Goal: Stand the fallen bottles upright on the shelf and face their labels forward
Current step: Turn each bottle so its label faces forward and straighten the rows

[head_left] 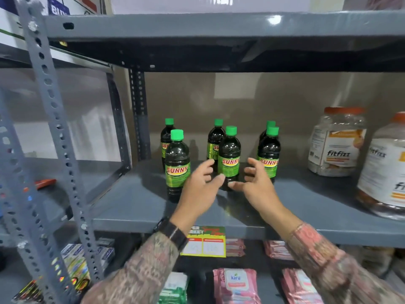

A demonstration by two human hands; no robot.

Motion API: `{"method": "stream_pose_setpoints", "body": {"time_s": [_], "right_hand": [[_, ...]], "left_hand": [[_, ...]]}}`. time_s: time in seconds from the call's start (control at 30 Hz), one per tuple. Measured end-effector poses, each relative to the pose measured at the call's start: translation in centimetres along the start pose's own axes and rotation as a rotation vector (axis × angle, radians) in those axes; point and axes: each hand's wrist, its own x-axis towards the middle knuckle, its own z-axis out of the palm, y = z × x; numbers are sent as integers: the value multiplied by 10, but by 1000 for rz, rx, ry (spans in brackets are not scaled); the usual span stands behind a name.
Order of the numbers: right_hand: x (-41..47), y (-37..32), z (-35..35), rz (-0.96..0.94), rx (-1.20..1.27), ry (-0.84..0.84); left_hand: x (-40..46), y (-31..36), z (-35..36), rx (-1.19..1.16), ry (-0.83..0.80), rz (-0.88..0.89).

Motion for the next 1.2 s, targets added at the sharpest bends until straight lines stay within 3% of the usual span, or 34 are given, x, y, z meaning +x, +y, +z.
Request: {"method": "stream_pose_setpoints", "body": {"time_s": [0.1,0.3,0.6,1.2], "right_hand": [[22,7,3,-9,-20,-129],[49,9,5,-7,46,-196],[58,19,8,-18,0,-157],[14,17,-6,-38,-28,-201]], "left_hand": [[33,1,15,-100,-54,-58],[64,-1,37,-222,-61,-11],[64,-1,43,-308,-51,-43],[23,-1,36,-232,-49,-4]]}}
